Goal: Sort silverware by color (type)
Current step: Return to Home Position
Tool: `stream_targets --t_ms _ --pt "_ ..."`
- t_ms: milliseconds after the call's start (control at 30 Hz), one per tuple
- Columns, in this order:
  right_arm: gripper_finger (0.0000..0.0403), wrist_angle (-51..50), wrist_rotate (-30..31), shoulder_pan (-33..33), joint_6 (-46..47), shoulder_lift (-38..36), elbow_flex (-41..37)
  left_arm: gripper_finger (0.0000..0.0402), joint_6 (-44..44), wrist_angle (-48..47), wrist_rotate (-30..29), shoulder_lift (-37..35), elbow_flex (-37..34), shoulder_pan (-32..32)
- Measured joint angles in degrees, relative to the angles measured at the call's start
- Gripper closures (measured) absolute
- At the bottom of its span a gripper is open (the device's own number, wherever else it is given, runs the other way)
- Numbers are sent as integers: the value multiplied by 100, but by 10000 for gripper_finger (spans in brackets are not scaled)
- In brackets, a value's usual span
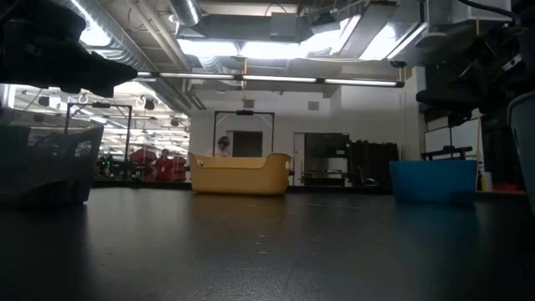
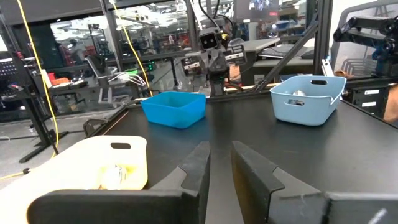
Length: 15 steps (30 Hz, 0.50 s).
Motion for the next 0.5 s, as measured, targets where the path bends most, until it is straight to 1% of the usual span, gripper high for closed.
stream_targets --t_ms 100,233,500 --pt "400 15 181 37 -37 14 0 342 0 0 0 0 0 0" --pt "400 15 204 35 -37 14 0 342 -1 0 0 0 0 0" --pt "400 -10 -135 35 -37 14 0 342 0 0 0 0 0 0"
